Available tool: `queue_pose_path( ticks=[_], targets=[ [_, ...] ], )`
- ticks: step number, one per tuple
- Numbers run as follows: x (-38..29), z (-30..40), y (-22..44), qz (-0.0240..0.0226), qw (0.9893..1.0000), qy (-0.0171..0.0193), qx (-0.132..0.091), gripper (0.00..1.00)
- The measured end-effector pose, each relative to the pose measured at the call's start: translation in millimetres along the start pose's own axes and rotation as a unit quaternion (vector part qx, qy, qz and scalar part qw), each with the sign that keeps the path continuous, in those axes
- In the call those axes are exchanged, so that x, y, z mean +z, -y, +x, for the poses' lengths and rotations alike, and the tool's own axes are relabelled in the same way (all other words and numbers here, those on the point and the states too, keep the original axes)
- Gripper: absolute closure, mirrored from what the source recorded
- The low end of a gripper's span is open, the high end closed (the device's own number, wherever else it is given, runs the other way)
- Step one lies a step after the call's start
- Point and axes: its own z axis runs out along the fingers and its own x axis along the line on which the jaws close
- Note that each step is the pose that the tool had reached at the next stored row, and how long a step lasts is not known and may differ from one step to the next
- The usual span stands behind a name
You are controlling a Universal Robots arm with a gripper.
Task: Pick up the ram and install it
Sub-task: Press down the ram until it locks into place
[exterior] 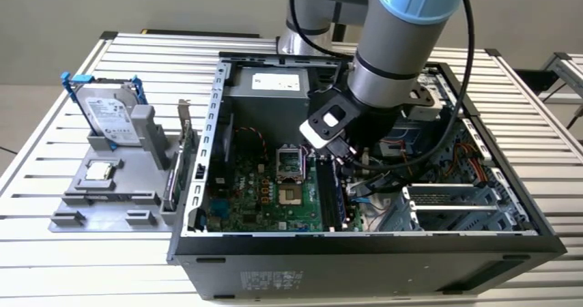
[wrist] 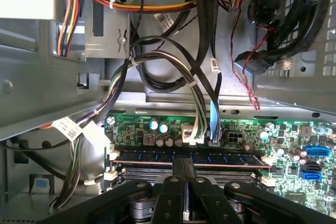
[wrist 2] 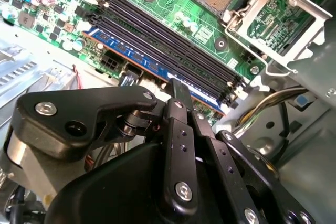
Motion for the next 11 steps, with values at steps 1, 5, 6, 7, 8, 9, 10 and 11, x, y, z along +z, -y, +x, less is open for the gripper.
queue_pose_path(
  ticks=[1,5,6,7,8,9,10,11],
  targets=[
    [-1.5,0.0,0.1,0.0000,1.0000,0.0000,0.000,1.00],
    [-7.1,-0.1,0.2,0.0000,1.0000,0.0000,0.000,1.00],
    [-8.1,-0.1,0.3,0.0000,1.0000,0.0000,0.000,1.00],
    [-9.2,-0.1,0.3,0.0000,1.0000,0.0000,0.000,1.00],
    [-13.3,-0.2,0.4,0.0000,1.0000,0.0000,0.000,1.00],
    [-14.4,-0.2,0.4,0.0000,1.0000,-0.0001,0.000,1.00],
    [-15.5,-0.2,0.5,0.0000,1.0000,-0.0001,0.000,1.00],
    [-16.7,-0.2,0.5,0.0000,1.0000,0.0000,0.000,1.00]
  ],
)
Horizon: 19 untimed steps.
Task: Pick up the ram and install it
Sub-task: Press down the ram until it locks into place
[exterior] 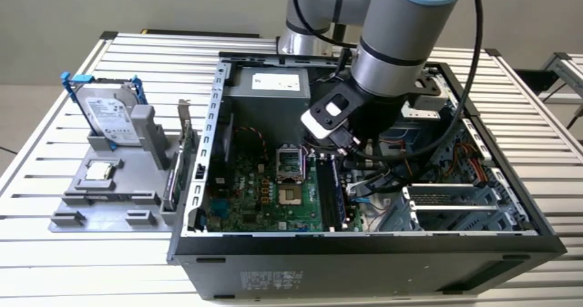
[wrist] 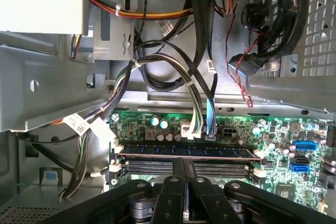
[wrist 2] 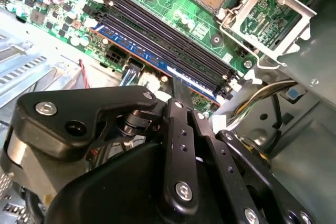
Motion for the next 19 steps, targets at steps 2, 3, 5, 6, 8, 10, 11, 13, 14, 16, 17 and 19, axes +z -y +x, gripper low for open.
queue_pose_path(
  ticks=[2,3,5,6,8,10,11,13,14,16,17,19],
  targets=[
    [-2.6,0.0,0.1,0.0000,1.0000,0.0000,0.000,1.00],
    [-3.8,0.0,0.1,0.0000,1.0000,0.0000,0.000,1.00],
    [-6.2,-0.1,0.2,0.0000,1.0000,0.0000,0.000,1.00],
    [-7.5,-0.1,0.2,0.0000,1.0000,0.0000,0.000,1.00],
    [-9.8,-0.1,0.3,0.0000,1.0000,0.0000,0.000,1.00],
    [-12.5,-0.1,0.4,0.0000,1.0000,0.0000,0.000,1.00],
    [-13.9,-0.2,0.4,0.0000,1.0000,0.0001,0.000,1.00],
    [-16.7,-0.2,0.5,0.0000,1.0000,0.0000,0.000,1.00],
    [-17.9,-0.2,0.5,0.0000,1.0000,0.0000,0.000,1.00],
    [-20.6,-0.3,0.7,0.0000,1.0000,0.0000,0.000,1.00],
    [-21.9,-0.3,0.7,0.0000,1.0000,0.0000,0.000,1.00],
    [-24.6,-0.3,0.8,0.0000,1.0000,0.0000,0.000,1.00]
  ],
)
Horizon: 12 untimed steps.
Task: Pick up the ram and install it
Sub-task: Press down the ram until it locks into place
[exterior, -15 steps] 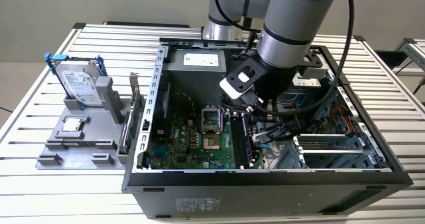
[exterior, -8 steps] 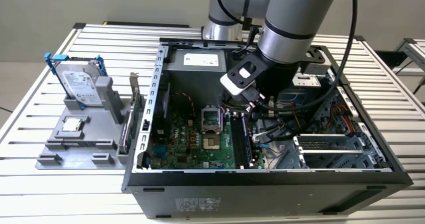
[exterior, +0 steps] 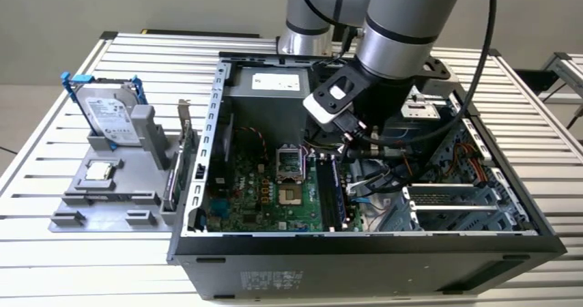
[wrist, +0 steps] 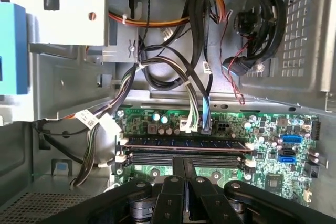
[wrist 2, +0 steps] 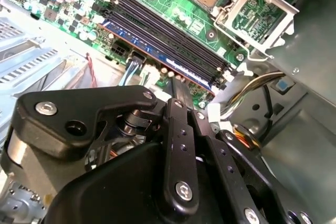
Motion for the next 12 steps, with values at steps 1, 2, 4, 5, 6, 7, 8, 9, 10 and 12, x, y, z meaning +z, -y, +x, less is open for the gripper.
queue_pose_path(
  ticks=[1,2,4,5,6,7,8,9,10,12],
  targets=[
    [-1.4,0.0,0.0,0.0000,1.0000,0.0000,0.000,1.00],
    [-2.9,0.0,0.1,0.0000,1.0000,0.0000,0.000,1.00],
    [-5.5,-0.1,0.2,0.0000,1.0000,0.0000,0.000,1.00],
    [-6.8,-0.1,0.2,0.0000,1.0000,-0.0001,0.000,1.00],
    [-8.1,-0.1,0.2,0.0000,1.0000,0.0000,0.000,1.00],
    [-9.3,-0.1,0.3,0.0000,1.0000,0.0000,0.000,1.00],
    [-10.6,-0.1,0.3,0.0000,1.0000,0.0000,0.000,1.00],
    [-12.0,-0.2,0.4,0.0000,1.0000,0.0000,0.000,1.00],
    [-13.3,-0.2,0.4,0.0000,1.0000,0.0000,0.000,1.00],
    [-16.4,-0.2,0.5,0.0000,1.0000,0.0000,0.000,1.00]
  ],
)
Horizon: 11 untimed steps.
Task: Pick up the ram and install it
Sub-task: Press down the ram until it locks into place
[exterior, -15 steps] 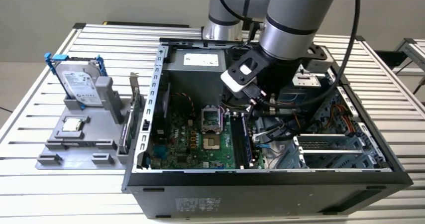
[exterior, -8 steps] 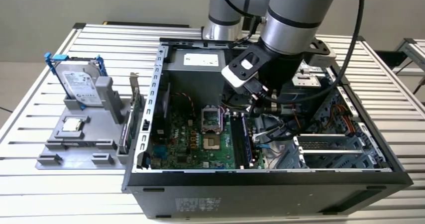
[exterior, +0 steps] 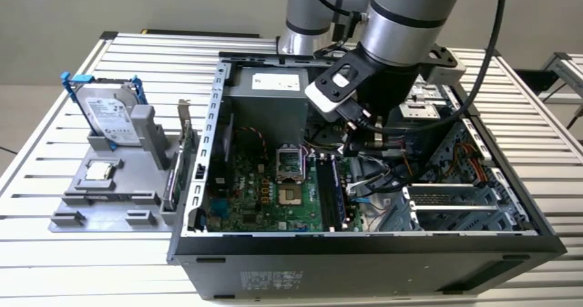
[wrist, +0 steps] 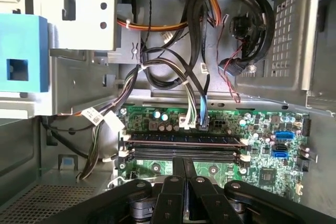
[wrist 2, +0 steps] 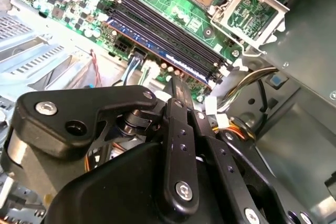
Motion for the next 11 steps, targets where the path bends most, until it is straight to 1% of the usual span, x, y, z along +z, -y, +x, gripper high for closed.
queue_pose_path(
  ticks=[4,11],
  targets=[
    [-4.7,-0.1,0.2,0.0000,1.0000,0.0000,0.000,1.00],
    [-9.6,-0.1,0.3,0.0000,1.0000,0.0000,0.000,1.00]
  ],
)
